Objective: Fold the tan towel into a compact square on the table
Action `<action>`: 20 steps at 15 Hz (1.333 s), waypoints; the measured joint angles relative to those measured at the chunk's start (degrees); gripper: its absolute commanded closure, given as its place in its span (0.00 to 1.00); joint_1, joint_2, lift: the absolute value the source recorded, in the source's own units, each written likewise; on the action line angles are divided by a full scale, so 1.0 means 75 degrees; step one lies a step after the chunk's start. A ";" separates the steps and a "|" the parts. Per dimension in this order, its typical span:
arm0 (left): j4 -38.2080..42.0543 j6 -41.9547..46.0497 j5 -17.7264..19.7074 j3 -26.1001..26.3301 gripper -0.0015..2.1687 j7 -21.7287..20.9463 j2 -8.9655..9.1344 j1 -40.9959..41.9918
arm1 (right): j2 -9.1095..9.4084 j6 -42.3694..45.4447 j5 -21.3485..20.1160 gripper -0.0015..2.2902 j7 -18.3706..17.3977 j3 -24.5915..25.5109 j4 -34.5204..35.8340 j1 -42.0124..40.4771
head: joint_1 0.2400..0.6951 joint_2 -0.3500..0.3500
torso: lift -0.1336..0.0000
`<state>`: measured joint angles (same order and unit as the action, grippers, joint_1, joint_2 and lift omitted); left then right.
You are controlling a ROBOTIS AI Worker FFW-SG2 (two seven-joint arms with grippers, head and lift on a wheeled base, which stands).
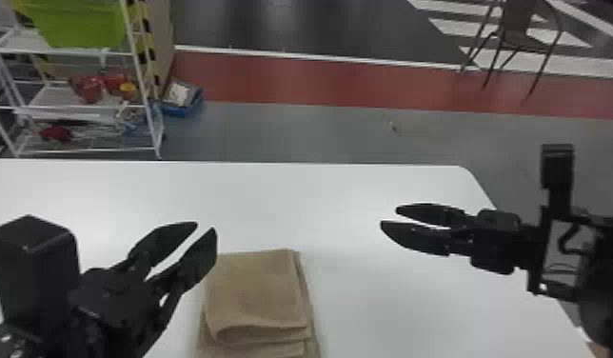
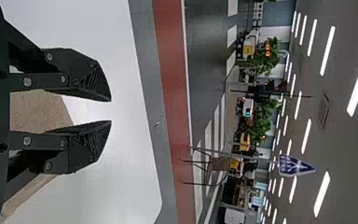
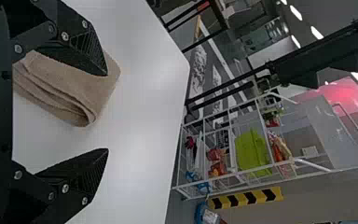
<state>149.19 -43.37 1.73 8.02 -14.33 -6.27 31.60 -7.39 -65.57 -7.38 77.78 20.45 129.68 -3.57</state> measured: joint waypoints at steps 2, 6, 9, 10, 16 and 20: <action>-0.0234 0.0193 -0.0080 0.0158 0.04 0.0438 -0.0005 -0.0191 | 0.0578 0.0291 0.0321 0.03 -0.0109 0.0287 0.0659 -0.0399 | 1.00 0.29 | 0.08; -0.0669 0.0463 -0.0373 0.0512 0.04 0.1184 -0.0016 -0.0551 | 0.0965 0.0756 0.1460 0.03 -0.1478 0.0913 0.1261 -0.1234 | 1.00 0.28 | 0.08; -0.1325 0.2274 -0.0381 0.0677 0.04 0.1967 -0.0009 -0.0662 | 0.0973 0.0946 0.1967 0.03 -0.2747 0.1204 0.1404 -0.1699 | 1.00 0.23 | 0.08; -0.1593 0.2908 -0.0382 0.0775 0.04 0.2328 -0.0009 -0.0723 | 0.0973 0.1107 0.2198 0.03 -0.3160 0.1270 0.1403 -0.1853 | 1.00 0.23 | 0.08; -0.2959 0.5254 -0.0248 0.1125 0.04 0.3573 -0.0009 -0.0881 | 0.0974 0.2972 0.2512 0.03 -0.4879 0.1134 0.1039 -0.2597 | 1.00 0.18 | 0.08; -0.3166 0.5316 -0.0402 0.1142 0.04 0.3961 -0.0052 -0.0892 | 0.0974 0.4319 0.2492 0.03 -0.5056 0.1029 0.0569 -0.2770 | 1.00 0.18 | 0.08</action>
<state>125.45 -3.50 -1.29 16.59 15.37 -6.66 24.91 -0.09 -33.18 11.31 39.86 28.17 133.95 -24.34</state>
